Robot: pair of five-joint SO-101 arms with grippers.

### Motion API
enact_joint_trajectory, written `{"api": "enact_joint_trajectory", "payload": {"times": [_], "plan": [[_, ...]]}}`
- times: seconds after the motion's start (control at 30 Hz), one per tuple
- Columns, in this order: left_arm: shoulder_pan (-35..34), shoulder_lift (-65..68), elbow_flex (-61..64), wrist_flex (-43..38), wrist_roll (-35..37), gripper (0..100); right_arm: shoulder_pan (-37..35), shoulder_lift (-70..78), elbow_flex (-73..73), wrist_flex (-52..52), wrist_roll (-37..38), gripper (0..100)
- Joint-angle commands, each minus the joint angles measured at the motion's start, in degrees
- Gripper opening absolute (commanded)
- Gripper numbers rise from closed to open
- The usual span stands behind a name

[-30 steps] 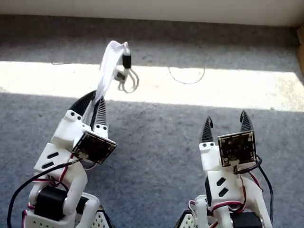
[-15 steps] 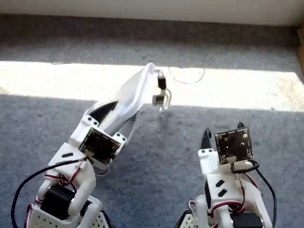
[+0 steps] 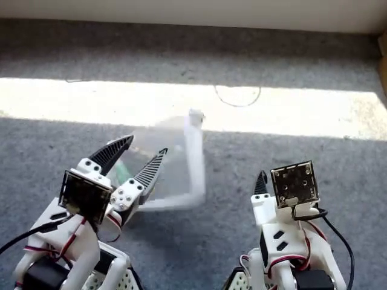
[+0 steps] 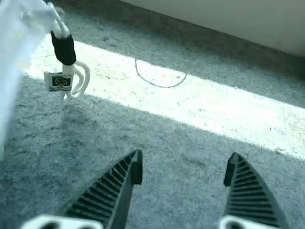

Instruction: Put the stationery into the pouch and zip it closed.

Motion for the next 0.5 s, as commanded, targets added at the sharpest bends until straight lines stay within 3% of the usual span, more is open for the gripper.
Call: {"api": "enact_joint_trajectory", "payload": {"times": [0.0, 0.27, 0.47], "plan": [[1.3, -0.1, -5.7, 2.6, 1.1, 21, 0.5, -0.3, -0.3, 0.1, 0.5, 26.8], [0.7, -0.2, -8.7, 5.9, 0.7, 17, 0.5, -0.3, 0.0, 3.7, 0.6, 26.3], [0.7, -6.2, -5.2, 6.2, 0.6, 0, 0.5, -0.3, 3.9, 3.6, 0.7, 8.9]]}}
